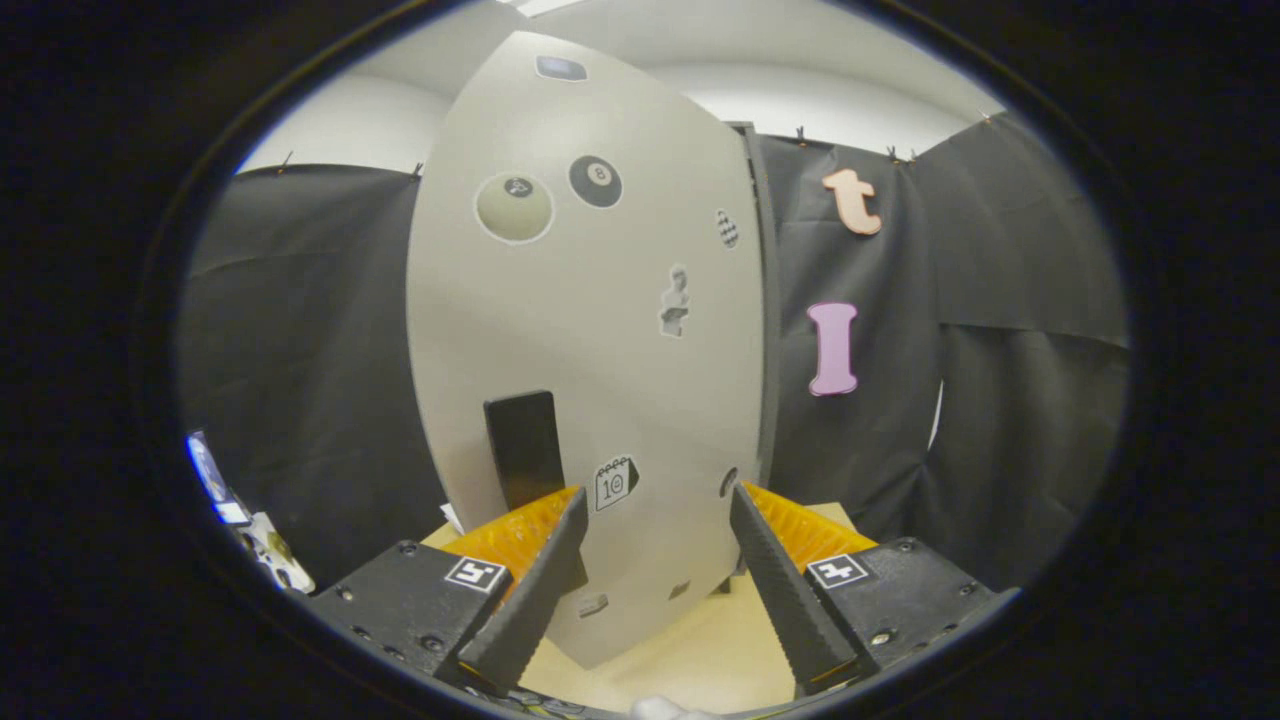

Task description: Open the shoe cabinet door, grab the shoes and put them into the shoe cabinet, then close the shoe cabinet door.

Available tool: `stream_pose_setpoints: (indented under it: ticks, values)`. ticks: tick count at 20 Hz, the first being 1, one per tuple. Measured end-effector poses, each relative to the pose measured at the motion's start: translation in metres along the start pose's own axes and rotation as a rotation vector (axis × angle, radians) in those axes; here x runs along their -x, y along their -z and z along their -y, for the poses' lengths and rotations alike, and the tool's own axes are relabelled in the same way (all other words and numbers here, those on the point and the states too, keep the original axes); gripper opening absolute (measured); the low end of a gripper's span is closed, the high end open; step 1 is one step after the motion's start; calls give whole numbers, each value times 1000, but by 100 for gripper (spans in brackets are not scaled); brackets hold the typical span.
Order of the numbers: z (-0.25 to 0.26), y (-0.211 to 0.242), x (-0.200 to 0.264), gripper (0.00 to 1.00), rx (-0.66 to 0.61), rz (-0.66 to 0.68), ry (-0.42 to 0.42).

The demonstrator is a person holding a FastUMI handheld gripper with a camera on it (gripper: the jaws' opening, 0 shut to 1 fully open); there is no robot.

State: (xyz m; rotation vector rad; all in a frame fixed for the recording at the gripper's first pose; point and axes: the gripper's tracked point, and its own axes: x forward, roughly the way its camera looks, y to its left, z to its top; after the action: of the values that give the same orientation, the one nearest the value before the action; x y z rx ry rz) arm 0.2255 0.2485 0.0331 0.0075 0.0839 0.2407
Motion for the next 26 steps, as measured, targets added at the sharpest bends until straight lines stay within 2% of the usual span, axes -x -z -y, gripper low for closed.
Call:
stream_pose_setpoints:
  ticks: [4,9,15,20,26]
  values:
    - [-44,15,-52,96,-1,-37,-55]
    - [-57,8,-82,99,-24,-15,-29]
    - [-45,-3,-64,99,-5,22,3]
    - [-35,-3,-31,99,35,62,49]
    - [-31,-5,18,99,22,112,84]
